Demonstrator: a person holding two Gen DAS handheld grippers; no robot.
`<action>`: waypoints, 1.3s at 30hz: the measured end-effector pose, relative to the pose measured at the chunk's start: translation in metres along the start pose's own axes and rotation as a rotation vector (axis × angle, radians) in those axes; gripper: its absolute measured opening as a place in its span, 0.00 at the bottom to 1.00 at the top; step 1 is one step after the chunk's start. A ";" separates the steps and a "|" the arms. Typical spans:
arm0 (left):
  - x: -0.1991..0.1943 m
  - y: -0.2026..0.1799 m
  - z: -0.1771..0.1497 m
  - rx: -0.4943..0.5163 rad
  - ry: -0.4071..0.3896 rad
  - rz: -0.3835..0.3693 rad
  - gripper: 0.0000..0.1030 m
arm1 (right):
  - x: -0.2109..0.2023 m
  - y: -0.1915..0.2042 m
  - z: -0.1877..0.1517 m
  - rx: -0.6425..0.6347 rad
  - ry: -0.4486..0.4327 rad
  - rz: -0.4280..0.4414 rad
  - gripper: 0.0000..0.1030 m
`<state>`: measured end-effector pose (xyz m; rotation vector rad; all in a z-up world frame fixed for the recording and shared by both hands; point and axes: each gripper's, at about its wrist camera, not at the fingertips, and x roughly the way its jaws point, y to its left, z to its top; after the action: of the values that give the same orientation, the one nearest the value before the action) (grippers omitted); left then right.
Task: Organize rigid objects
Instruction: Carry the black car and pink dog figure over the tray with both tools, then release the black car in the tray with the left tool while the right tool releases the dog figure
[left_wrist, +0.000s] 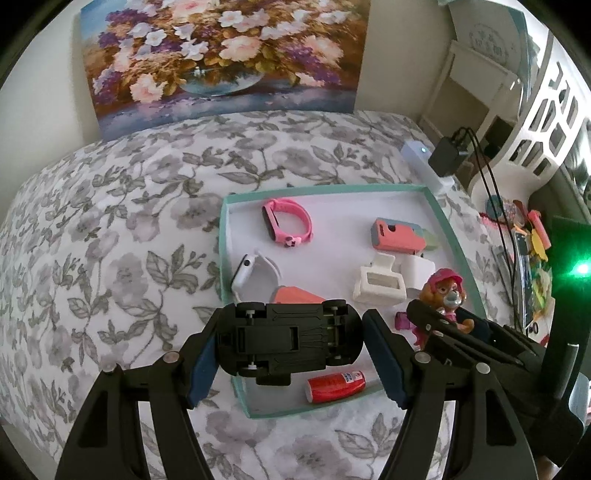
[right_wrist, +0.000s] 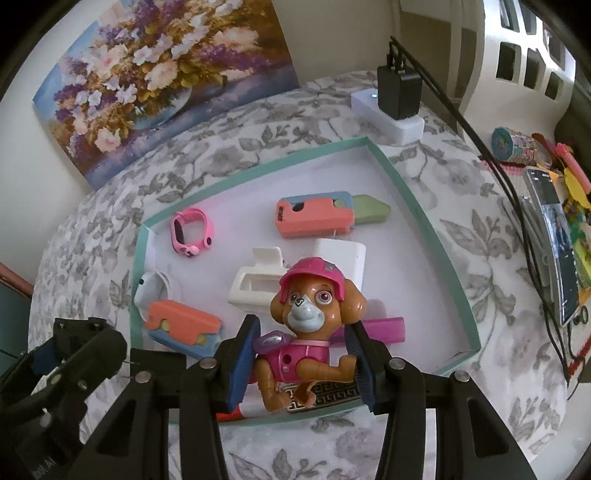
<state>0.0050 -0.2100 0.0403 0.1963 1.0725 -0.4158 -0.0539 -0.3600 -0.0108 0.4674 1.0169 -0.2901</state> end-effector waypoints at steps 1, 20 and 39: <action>0.001 -0.001 0.000 0.002 0.003 -0.002 0.72 | 0.001 0.000 0.000 -0.001 0.002 0.000 0.49; 0.017 -0.002 -0.001 -0.002 0.043 0.002 0.75 | 0.015 -0.004 -0.004 0.004 0.051 -0.010 0.49; -0.003 0.054 -0.001 -0.132 -0.008 0.089 0.89 | 0.020 0.005 -0.009 -0.020 0.057 -0.054 0.54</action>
<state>0.0256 -0.1604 0.0406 0.1244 1.0748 -0.2647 -0.0484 -0.3513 -0.0305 0.4325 1.0884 -0.3157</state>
